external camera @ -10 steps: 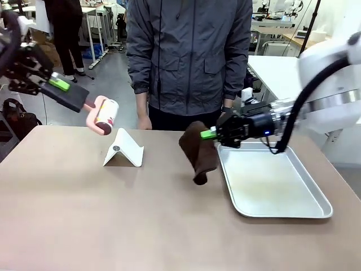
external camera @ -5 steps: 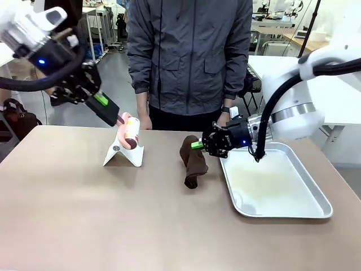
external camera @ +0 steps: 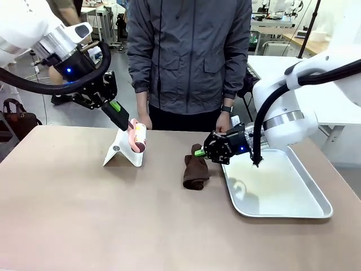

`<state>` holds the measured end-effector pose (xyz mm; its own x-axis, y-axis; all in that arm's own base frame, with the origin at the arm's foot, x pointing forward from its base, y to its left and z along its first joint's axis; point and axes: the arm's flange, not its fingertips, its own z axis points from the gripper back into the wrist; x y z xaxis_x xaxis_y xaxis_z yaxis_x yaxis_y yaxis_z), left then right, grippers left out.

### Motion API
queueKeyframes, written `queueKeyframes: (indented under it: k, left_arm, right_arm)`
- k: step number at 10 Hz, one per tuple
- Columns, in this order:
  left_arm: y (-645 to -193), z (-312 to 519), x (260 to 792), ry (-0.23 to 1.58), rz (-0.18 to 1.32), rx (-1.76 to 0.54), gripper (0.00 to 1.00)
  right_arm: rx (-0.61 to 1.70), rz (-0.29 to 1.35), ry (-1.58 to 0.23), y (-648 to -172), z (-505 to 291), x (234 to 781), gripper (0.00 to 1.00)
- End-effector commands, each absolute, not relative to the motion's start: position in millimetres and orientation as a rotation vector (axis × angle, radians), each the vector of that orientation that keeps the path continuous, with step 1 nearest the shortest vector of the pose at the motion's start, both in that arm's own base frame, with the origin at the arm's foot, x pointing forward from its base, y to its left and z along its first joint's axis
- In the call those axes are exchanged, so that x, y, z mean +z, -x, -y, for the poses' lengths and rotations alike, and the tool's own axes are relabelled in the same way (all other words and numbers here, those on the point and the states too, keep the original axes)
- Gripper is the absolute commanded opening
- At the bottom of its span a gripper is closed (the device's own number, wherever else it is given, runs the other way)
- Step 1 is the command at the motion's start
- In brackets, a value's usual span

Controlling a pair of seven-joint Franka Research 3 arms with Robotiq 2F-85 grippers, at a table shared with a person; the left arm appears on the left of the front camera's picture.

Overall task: Clean the surface of the table.
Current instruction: Return the Lint Roller and towel to their original positions.

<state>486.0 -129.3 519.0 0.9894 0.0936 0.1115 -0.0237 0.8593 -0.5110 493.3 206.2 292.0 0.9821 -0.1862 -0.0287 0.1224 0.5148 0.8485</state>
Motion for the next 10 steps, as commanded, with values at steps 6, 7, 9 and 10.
queueKeyframes:
  k: [6, 7, 9, 10]
  left_arm:
    - [-482, 128, 523, 0.540, 0.133, 0.062, 0.22]
    - [-486, 129, 520, 0.535, 0.134, 0.060, 0.22]
    - [-495, 149, 500, 0.453, 0.182, 0.071, 0.22]
    - [-499, 152, 492, 0.446, 0.180, 0.068, 0.22]
  right_arm:
    - [-0.186, 0.069, -1.013, -493, -206, 292, 0.10]
    - [-0.165, 0.055, -1.008, -494, -203, 291, 0.10]
    - [-0.157, 0.070, -0.861, -501, -221, 297, 0.10]
    - [-0.155, 0.063, -0.848, -506, -225, 298, 0.10]
